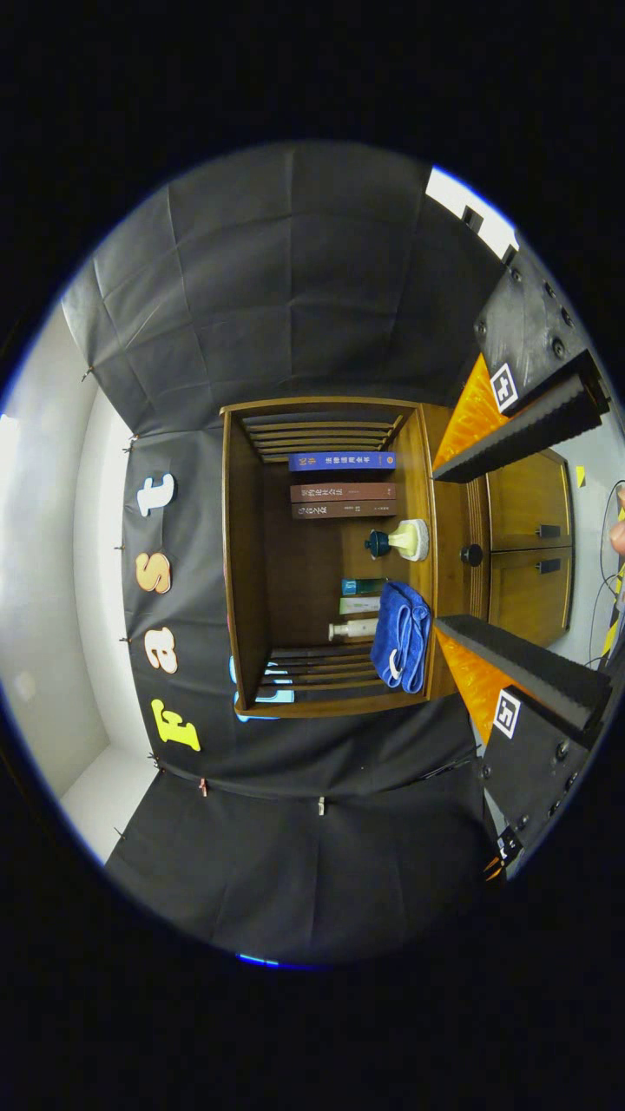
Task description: Pull open the drawer, take out the items inside it, and place them on the countertop above the cabinet.
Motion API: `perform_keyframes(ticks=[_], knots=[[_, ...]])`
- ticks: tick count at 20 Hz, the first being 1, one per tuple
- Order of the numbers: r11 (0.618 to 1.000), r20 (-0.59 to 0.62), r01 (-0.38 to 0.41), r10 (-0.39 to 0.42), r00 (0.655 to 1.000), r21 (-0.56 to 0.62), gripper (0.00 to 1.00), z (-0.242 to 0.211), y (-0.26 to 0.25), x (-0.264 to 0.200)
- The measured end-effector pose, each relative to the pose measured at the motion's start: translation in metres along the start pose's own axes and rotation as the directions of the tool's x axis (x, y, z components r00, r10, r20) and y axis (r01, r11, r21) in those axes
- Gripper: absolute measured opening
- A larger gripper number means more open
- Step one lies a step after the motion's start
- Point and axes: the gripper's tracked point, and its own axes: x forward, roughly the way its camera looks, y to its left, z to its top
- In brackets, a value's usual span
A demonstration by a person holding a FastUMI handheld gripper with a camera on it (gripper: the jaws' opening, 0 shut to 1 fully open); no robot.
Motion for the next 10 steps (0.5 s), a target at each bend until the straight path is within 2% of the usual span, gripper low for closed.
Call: perform_keyframes(ticks=[10], knots=[[1.0, 0.012, -0.013, 0.013, 1.0, 0.009, 1.0, 0.0033, 0.0044, -0.0004]])
